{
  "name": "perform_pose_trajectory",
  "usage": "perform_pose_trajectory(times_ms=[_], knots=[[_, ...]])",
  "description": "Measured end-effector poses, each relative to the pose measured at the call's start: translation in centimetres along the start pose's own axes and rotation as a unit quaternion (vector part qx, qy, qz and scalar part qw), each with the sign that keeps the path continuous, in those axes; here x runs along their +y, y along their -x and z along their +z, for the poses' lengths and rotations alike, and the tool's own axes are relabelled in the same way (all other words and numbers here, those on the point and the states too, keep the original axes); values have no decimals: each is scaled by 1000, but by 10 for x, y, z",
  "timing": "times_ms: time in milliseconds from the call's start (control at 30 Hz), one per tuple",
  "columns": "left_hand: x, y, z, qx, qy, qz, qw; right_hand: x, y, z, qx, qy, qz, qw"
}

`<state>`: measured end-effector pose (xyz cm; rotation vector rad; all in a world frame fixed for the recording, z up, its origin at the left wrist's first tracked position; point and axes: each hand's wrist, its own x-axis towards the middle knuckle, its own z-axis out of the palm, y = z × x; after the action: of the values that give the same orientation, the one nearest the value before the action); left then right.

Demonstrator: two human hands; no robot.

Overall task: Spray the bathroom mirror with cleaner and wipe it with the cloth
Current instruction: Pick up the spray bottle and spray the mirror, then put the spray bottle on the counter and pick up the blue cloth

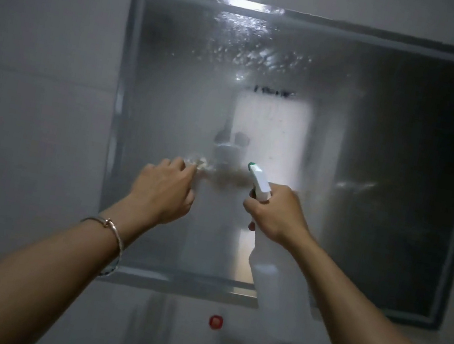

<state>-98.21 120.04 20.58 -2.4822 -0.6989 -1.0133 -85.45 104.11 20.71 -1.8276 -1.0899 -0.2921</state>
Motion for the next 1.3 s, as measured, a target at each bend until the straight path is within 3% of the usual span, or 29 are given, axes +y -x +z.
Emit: perform_pose_trajectory(times_ms=[333, 600, 1000, 1200, 1300], knots=[[-198, 102, 21, -55, -46, -125, 990, -101, -10, 228, -121, -64, -61, 989], [-305, 212, 79, -143, -35, -248, 957, -132, 41, 407, -295, -124, -42, 947], [-358, 388, 166, -282, 0, -339, 898, -90, 161, 601, -469, -110, -19, 876], [-357, 452, 193, -291, 17, -375, 880, -65, 205, 642, -474, -115, 45, 872], [-353, 472, 206, -331, 22, -390, 859, -57, 221, 650, -475, -104, 63, 872]])
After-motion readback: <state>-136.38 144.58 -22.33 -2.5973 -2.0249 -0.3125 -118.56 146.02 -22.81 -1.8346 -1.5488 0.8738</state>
